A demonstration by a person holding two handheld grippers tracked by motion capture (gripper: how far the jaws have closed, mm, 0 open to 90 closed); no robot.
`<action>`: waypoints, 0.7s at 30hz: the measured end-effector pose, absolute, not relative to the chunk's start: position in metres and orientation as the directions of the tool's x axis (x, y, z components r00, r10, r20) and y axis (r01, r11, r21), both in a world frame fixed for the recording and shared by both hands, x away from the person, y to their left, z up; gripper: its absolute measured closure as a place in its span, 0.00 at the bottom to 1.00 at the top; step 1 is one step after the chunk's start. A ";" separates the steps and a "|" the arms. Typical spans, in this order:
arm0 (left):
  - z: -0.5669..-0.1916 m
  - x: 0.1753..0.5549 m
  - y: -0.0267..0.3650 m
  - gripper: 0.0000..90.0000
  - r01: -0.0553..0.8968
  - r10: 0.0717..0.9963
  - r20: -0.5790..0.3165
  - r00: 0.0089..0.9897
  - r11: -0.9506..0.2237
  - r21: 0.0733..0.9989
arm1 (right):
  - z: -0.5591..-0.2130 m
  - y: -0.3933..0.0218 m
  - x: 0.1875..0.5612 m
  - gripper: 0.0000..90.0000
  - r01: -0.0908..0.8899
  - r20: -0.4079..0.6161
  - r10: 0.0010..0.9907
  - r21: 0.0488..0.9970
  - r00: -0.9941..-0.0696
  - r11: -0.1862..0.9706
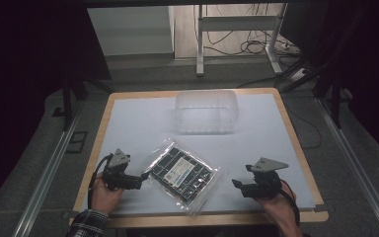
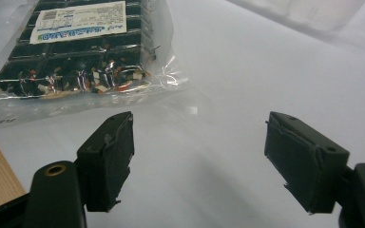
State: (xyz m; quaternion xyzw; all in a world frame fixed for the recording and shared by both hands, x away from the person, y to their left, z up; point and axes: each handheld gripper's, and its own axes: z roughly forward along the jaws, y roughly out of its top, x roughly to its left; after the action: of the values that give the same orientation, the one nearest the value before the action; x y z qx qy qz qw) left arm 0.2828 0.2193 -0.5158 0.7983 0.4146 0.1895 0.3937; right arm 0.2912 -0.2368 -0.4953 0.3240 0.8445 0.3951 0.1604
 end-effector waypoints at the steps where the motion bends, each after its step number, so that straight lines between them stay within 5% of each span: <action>1: -0.516 0.281 0.217 0.02 0.501 0.803 -0.013 0.596 -0.359 0.788 | -0.495 -0.237 0.291 0.28 0.420 -0.015 0.674 0.771 -0.739 0.478; 21: -0.518 0.271 0.209 0.01 0.475 0.768 0.027 0.640 -0.423 0.772 | -0.497 -0.234 0.294 0.25 0.457 0.010 0.690 0.756 -0.724 0.468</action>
State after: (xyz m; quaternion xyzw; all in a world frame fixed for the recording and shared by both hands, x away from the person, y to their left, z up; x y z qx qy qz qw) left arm 0.2706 0.2087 -0.5181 0.8214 0.3782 0.1922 0.3812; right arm 0.2935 -0.2343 -0.4969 0.3397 0.8436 0.3878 0.1501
